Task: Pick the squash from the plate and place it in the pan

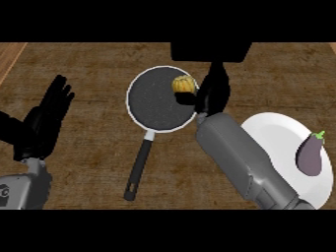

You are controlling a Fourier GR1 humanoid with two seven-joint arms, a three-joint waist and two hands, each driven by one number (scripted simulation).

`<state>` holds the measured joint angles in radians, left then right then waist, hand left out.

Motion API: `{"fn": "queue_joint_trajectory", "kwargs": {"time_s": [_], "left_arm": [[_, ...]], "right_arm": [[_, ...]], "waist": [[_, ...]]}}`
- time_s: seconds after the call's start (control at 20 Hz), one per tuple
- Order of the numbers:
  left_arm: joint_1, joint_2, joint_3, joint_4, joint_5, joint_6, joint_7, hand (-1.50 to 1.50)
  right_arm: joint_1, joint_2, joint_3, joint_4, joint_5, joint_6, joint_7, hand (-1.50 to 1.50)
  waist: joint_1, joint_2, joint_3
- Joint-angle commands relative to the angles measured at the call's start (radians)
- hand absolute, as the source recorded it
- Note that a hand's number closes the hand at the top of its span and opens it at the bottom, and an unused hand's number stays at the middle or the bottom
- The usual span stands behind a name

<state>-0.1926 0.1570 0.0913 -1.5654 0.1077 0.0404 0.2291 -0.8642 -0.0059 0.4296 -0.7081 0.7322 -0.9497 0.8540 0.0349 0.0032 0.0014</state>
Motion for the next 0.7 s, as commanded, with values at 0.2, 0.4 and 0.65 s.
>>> {"fn": "queue_joint_trajectory", "kwargs": {"time_s": [0.2,0.4,0.65], "left_arm": [[0.036,0.020,0.039,-0.008,0.007,0.007,-0.002,0.00],[0.067,0.004,0.013,-0.035,-0.018,0.014,-0.015,0.00],[0.086,0.011,0.011,-0.095,-0.011,0.007,0.026,0.00]], "right_arm": [[0.321,0.006,0.055,-0.402,-0.065,-0.211,-0.138,-1.50],[0.474,-0.015,0.111,-0.669,-0.126,-0.166,-0.209,-1.50],[0.754,-0.119,0.200,-0.958,-0.045,-0.127,-0.216,-1.50]], "waist": [[-0.061,-0.013,0.000],[-0.058,-0.011,-0.001],[-0.048,-0.009,-0.002]]}}
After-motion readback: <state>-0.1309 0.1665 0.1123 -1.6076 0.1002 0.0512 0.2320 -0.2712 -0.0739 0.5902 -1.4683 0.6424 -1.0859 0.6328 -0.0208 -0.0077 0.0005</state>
